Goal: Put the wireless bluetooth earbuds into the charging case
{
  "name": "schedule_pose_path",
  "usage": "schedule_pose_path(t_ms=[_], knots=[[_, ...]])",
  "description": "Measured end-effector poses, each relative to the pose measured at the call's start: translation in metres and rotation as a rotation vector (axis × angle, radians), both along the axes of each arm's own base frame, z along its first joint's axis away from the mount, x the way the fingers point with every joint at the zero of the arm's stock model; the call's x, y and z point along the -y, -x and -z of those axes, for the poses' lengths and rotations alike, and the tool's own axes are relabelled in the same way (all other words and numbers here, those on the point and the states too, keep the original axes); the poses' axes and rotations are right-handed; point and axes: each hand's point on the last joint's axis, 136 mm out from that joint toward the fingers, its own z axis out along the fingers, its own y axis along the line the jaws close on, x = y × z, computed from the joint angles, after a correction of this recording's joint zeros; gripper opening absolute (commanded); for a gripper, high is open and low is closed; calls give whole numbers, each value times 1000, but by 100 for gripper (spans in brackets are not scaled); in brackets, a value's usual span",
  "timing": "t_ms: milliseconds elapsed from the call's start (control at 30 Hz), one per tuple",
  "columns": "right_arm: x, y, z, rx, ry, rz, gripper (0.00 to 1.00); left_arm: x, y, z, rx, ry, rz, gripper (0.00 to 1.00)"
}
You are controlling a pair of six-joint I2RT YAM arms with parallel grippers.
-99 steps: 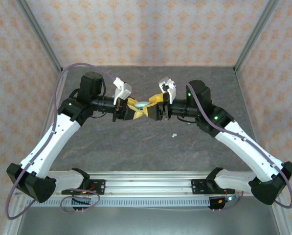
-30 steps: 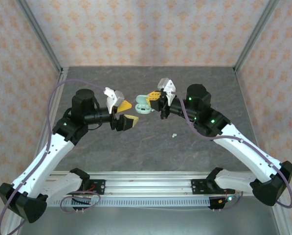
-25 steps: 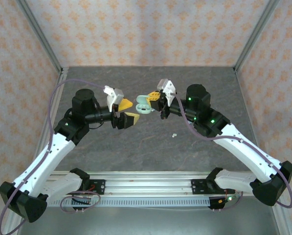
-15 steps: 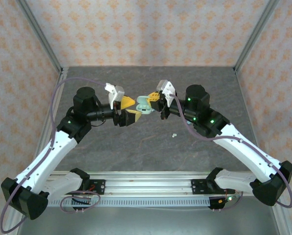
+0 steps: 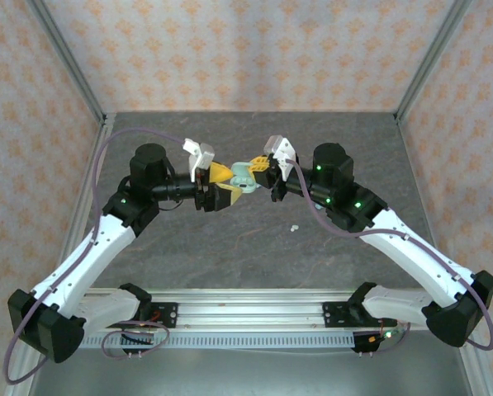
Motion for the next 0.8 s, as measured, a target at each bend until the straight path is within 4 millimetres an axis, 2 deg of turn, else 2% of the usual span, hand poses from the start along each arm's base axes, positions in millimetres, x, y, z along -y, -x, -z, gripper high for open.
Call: schedule_pose_path(t_ms=[367,800], knots=[[-1,-1,3,-19,-3,2,0,3,6,-5,27,18,50,70],[-3,-2,2,-39,-22,2,0,11,9,1,44,1,95,64]])
